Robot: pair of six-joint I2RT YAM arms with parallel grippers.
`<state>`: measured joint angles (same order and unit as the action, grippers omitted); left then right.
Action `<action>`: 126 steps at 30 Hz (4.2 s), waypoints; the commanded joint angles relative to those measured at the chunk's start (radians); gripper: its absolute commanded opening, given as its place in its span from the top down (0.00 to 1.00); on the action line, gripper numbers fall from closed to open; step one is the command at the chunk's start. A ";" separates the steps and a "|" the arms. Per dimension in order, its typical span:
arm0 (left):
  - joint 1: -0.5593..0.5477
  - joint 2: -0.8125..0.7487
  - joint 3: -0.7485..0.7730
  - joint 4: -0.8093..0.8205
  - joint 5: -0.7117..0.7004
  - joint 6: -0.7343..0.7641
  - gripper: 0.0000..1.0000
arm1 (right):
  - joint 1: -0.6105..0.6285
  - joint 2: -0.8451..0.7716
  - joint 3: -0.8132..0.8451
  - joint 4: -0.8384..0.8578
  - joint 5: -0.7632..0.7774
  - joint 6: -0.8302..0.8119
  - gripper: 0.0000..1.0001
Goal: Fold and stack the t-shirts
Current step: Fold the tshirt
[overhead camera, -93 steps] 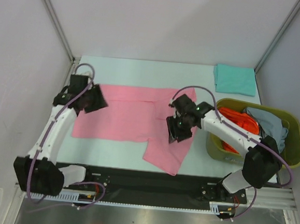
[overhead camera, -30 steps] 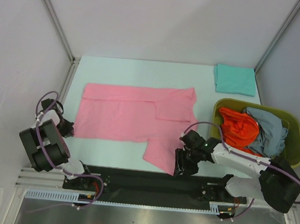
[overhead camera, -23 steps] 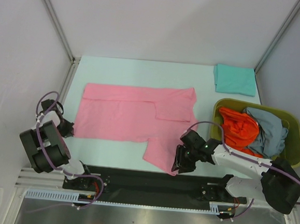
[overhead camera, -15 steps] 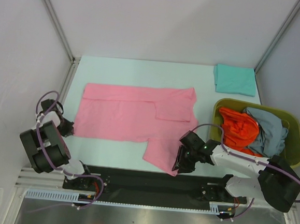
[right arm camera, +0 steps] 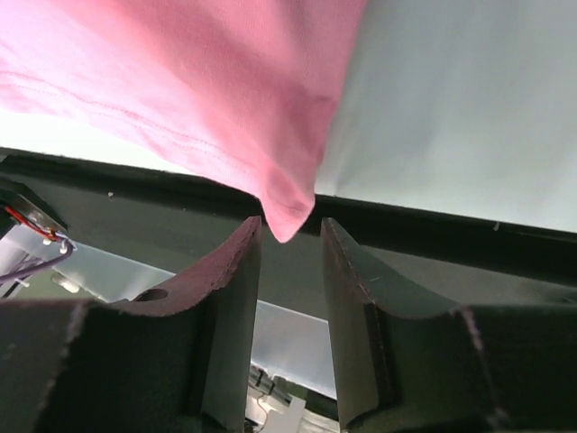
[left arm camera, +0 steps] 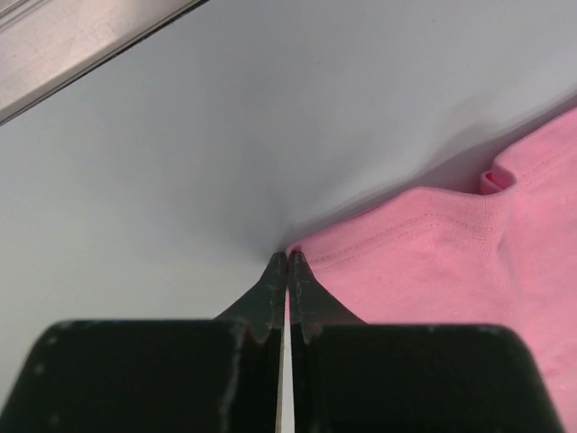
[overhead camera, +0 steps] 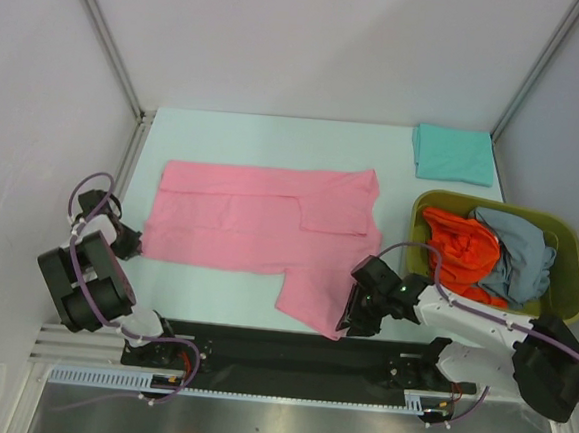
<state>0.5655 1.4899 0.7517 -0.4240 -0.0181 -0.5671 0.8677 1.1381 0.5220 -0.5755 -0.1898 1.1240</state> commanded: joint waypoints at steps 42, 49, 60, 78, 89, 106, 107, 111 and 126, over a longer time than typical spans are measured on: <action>0.008 0.098 -0.008 0.001 -0.048 0.018 1.00 | -0.217 0.359 0.245 -0.035 0.217 -0.296 1.00; 0.008 0.070 0.009 -0.056 -0.055 0.015 1.00 | -0.214 0.179 0.297 -0.211 0.314 -0.398 1.00; 0.005 -0.057 0.004 -0.107 -0.056 0.013 1.00 | -0.384 0.164 0.421 -0.231 0.166 -0.552 1.00; -0.032 -0.072 0.118 -0.251 -0.097 -0.022 1.00 | -0.564 0.403 0.688 -0.265 0.038 -0.682 1.00; -0.088 0.048 0.373 -0.294 -0.066 -0.025 1.00 | -0.625 0.607 0.952 -0.282 -0.011 -0.714 1.00; -0.220 0.340 0.715 -0.344 -0.069 -0.027 1.00 | -0.688 0.808 1.150 -0.290 -0.003 -0.713 1.00; -0.225 0.349 0.722 -0.348 -0.071 -0.025 1.00 | -0.688 0.833 1.158 -0.293 -0.007 -0.713 1.00; -0.228 0.385 0.747 -0.349 -0.068 -0.025 1.00 | -0.690 0.877 1.187 -0.288 -0.014 -0.708 1.00; -0.236 0.492 0.848 -0.369 -0.054 -0.030 1.00 | -0.694 0.982 1.297 -0.320 -0.031 -0.710 1.00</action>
<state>0.3355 1.9675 1.5494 -0.7891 -0.0669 -0.5800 0.1825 2.1044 1.7725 -0.8810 -0.2234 0.4252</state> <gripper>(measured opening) 0.007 0.011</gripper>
